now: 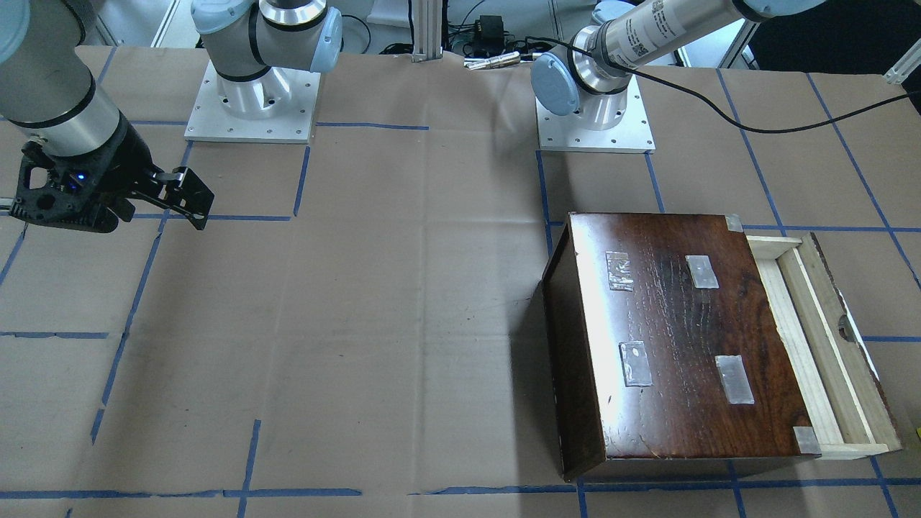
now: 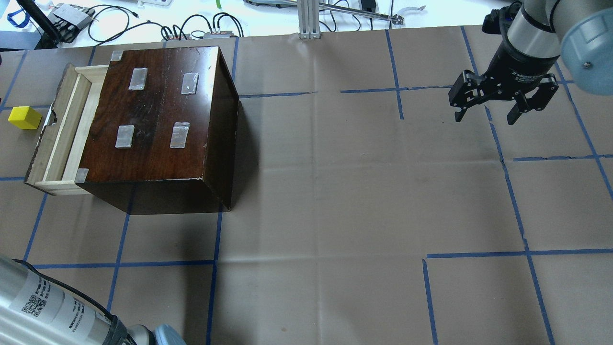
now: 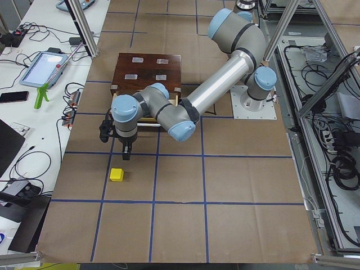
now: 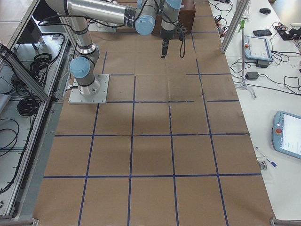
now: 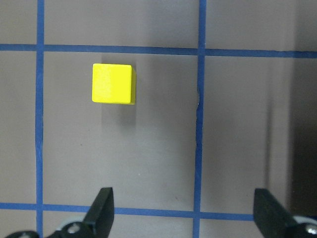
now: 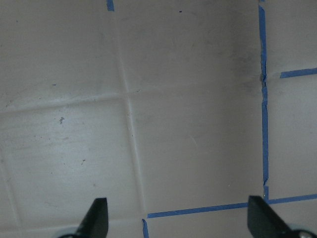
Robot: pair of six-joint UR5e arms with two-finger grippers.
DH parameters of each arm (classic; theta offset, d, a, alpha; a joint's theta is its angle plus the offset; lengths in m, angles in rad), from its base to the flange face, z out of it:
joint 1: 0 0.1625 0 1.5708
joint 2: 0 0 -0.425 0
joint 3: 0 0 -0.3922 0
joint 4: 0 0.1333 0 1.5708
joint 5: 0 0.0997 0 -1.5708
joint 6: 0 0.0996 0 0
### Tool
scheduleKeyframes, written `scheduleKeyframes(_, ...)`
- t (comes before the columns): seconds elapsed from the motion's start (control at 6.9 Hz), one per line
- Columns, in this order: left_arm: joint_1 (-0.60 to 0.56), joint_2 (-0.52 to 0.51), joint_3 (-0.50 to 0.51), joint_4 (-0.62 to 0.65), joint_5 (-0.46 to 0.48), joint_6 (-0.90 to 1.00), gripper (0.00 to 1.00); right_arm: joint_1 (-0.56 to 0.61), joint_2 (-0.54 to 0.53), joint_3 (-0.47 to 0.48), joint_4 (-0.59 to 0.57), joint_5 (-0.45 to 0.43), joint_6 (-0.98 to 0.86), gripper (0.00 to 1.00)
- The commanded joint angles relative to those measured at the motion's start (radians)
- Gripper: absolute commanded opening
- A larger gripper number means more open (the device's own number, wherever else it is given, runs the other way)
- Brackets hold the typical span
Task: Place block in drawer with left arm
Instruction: 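Release the handle and move the left gripper over the yellow cube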
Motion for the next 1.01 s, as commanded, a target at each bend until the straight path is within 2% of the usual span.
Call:
scheduleKeyframes(0.0, 0.003, -0.161, 0.231, -0.093, 0.001, 0.071, 0.99, 0.000, 0.000, 0.000, 0.000, 0.000, 0.000, 1.00)
scheduleKeyframes(0.29, 0.003, -0.273, 0.426, -0.190, 0.001, 0.074, 0.99, 0.000, 0.000, 0.000, 0.000, 0.000, 0.000, 1.00)
scheduleKeyframes(0.43, -0.001, -0.316, 0.471, -0.206, -0.002, 0.074, 0.99, 0.000, 0.000, 0.000, 0.000, 0.000, 0.000, 1.00)
scheduleKeyframes(0.87, -0.003, -0.404, 0.473, -0.192, -0.002, 0.074, 0.98, 0.000, 0.000, 0.000, 0.000, 0.000, 0.000, 1.00)
